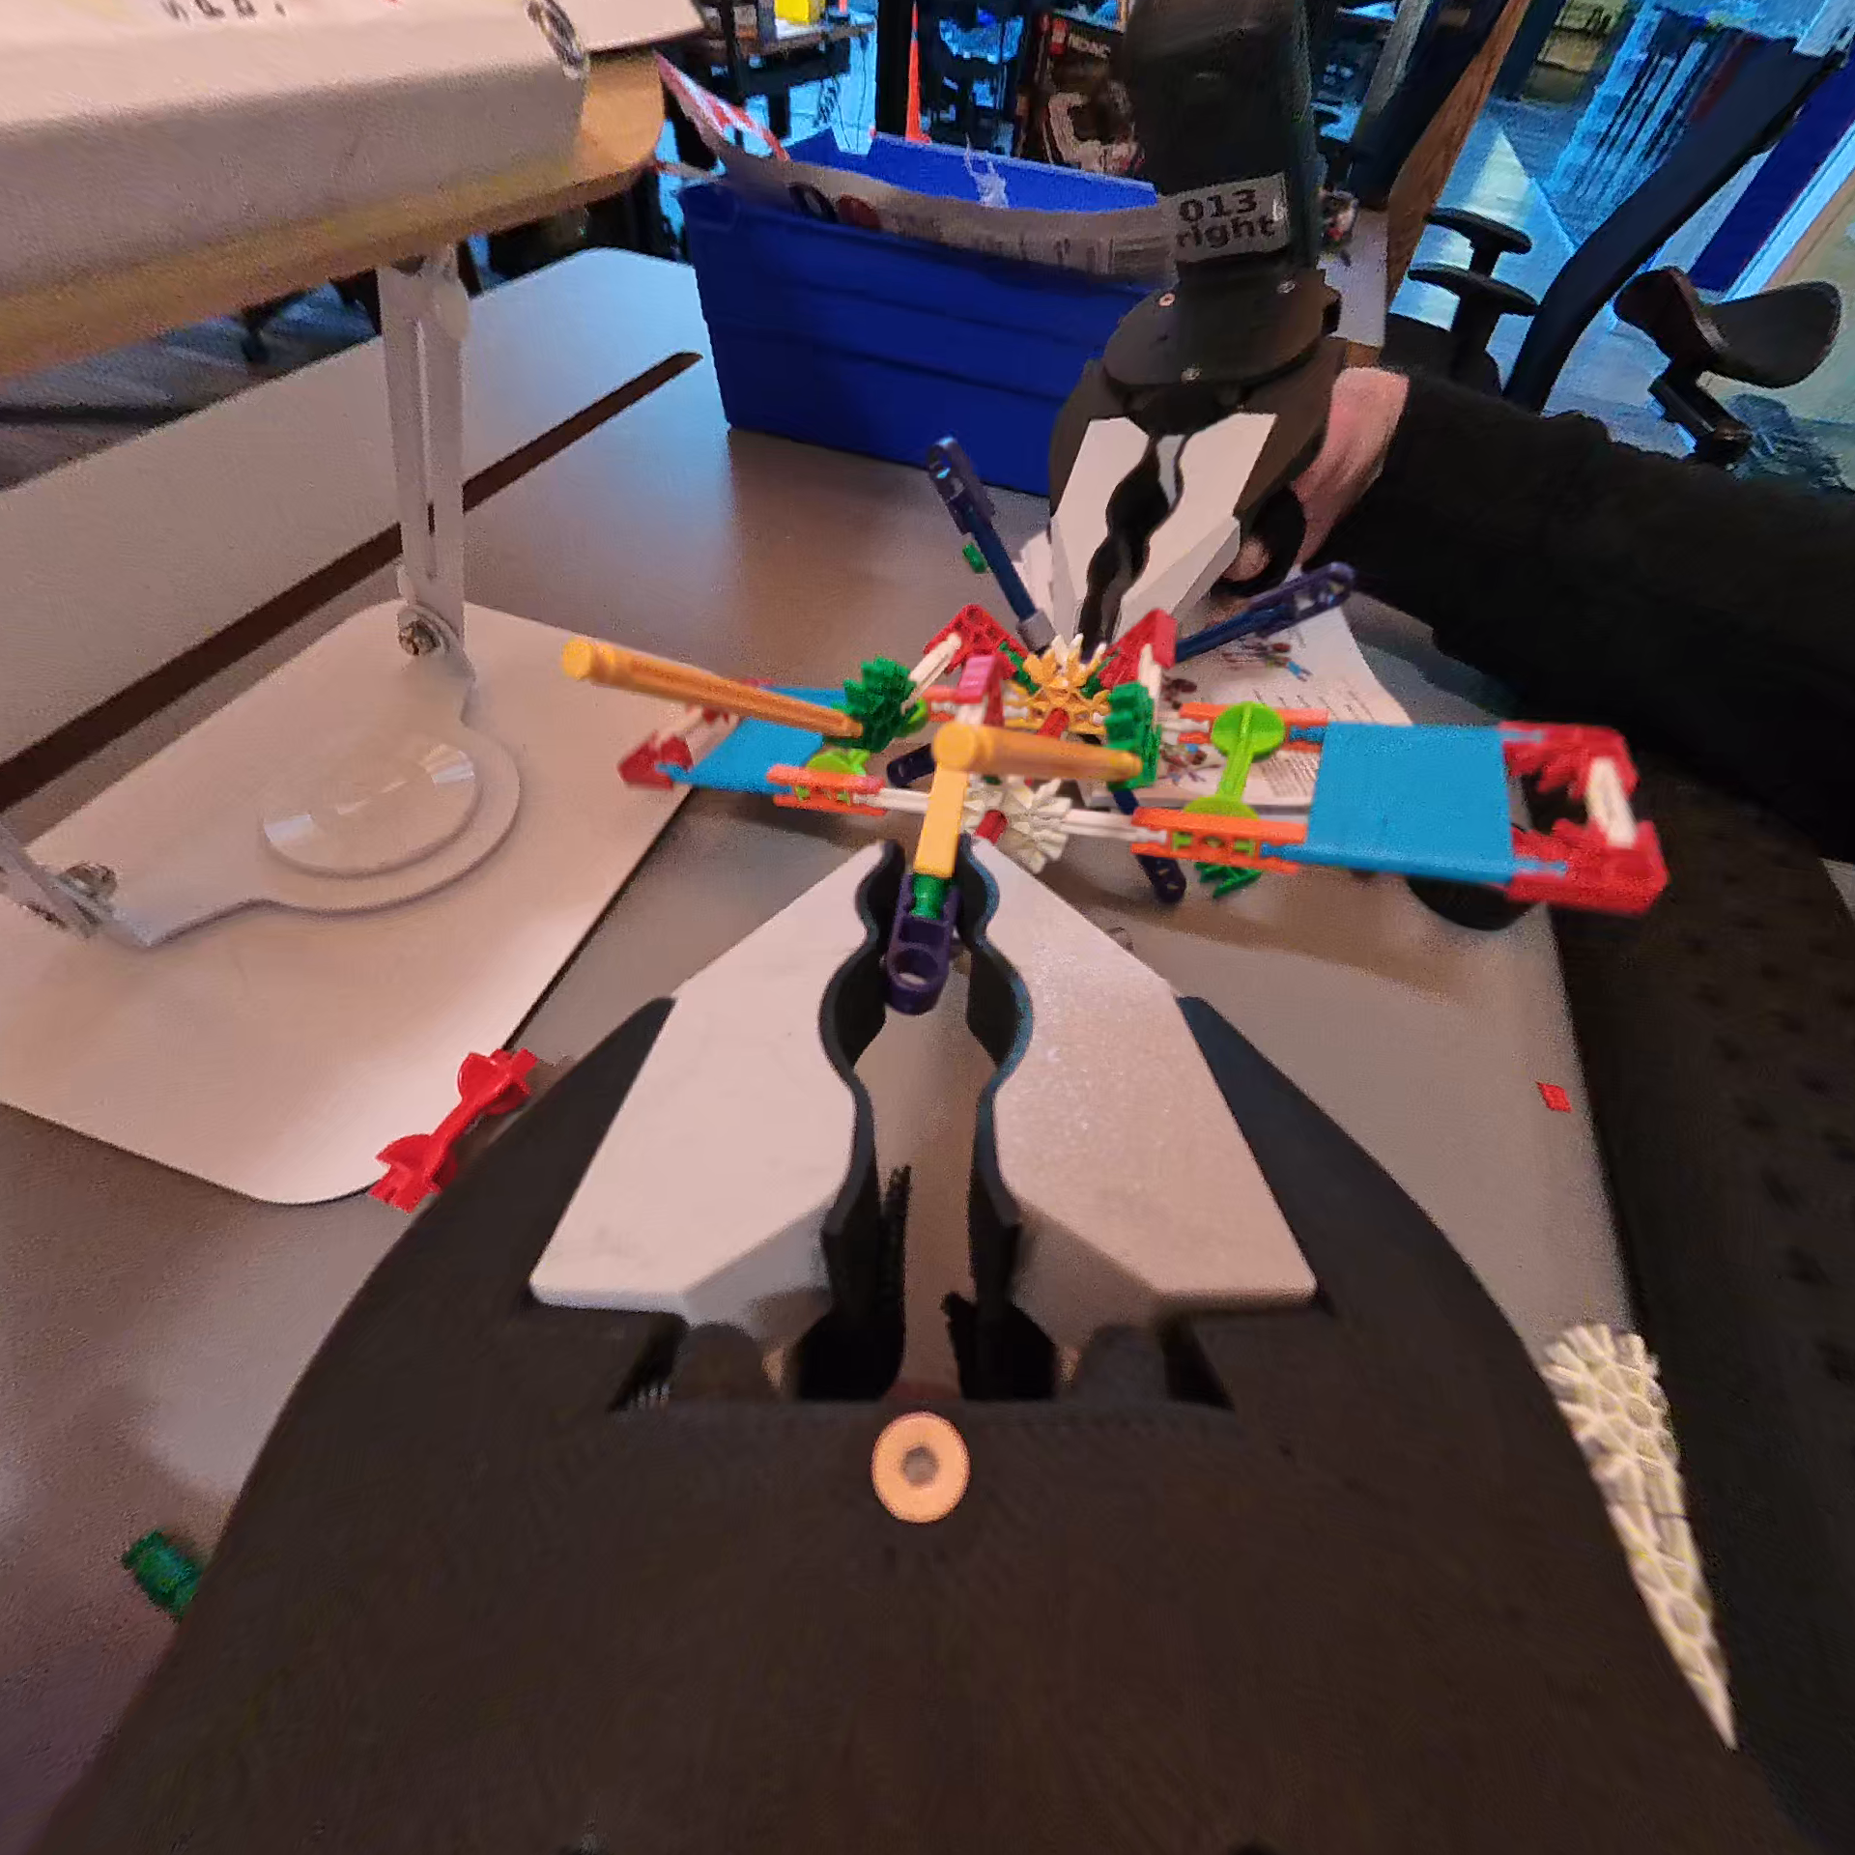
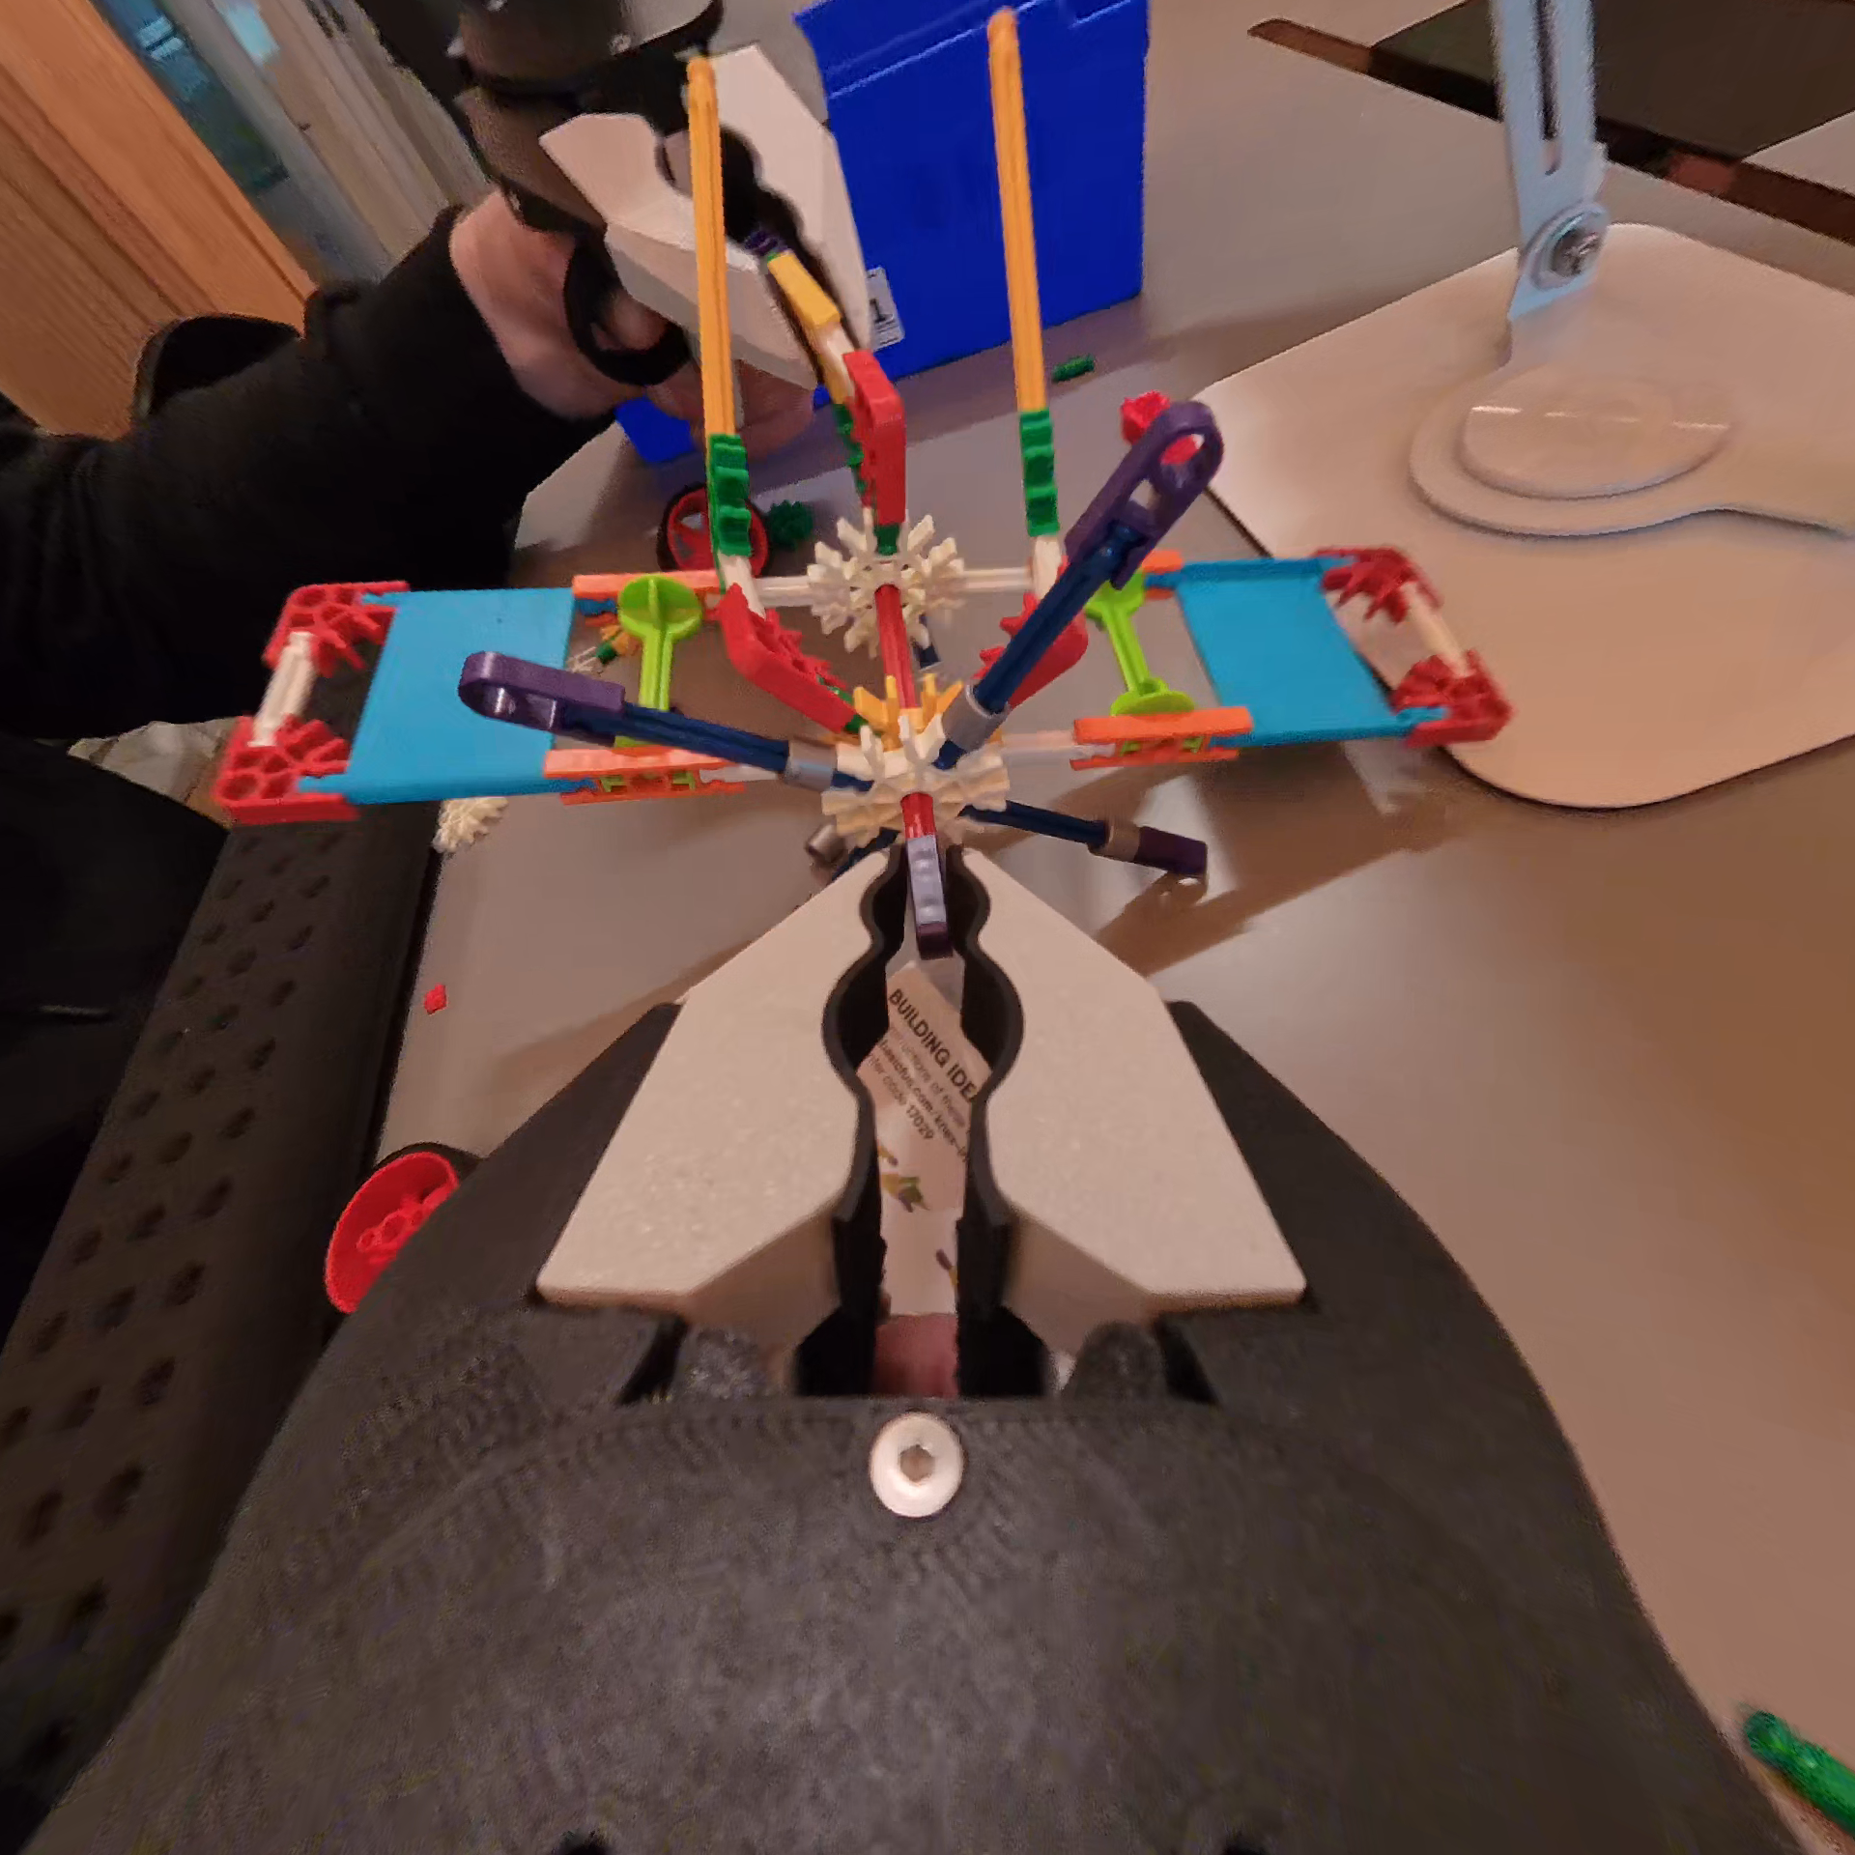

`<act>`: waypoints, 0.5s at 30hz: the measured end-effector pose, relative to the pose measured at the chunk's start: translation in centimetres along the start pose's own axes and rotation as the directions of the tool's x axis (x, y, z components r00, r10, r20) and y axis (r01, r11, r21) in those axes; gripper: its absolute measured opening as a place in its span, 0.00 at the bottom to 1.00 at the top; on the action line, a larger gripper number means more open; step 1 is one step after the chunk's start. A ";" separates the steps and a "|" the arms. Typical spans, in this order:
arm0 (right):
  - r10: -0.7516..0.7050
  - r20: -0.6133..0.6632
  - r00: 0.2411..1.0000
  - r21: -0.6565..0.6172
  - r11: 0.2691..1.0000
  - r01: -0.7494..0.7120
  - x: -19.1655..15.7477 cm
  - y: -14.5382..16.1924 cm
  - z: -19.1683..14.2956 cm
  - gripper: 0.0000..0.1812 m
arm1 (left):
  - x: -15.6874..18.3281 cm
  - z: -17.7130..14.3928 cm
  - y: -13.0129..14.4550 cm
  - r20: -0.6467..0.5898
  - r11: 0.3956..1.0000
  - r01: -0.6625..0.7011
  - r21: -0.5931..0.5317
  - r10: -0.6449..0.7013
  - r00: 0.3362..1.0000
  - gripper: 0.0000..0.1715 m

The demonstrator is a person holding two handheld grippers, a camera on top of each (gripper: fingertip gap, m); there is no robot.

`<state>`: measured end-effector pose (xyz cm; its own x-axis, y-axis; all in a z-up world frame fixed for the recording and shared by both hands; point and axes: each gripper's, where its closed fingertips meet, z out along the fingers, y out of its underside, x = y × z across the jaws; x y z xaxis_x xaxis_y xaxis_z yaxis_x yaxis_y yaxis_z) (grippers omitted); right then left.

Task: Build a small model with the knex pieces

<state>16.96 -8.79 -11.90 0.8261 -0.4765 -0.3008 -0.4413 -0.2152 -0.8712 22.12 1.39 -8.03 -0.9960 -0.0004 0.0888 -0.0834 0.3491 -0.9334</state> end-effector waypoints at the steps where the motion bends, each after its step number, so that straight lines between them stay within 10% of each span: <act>1: 0.000 -0.008 1.000 0.012 1.000 0.000 0.2 -0.2 0.0 0.03 | 0.0 0.1 -0.1 -0.003 1.000 -0.004 0.013 0.004 1.000 0.04; 15: -0.013 -0.157 0.987 0.118 0.993 0.031 1.4 -3.0 -2.5 0.20 | -1.0 -1.5 -3.0 0.006 0.971 0.013 0.237 -0.015 1.000 0.03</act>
<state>18.54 -10.94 -8.75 0.7662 -0.6019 -0.2250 -0.3708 -0.1282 -0.9198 23.45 1.75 -4.76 -0.9949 -0.0116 0.1004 -0.1011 0.1170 -0.9880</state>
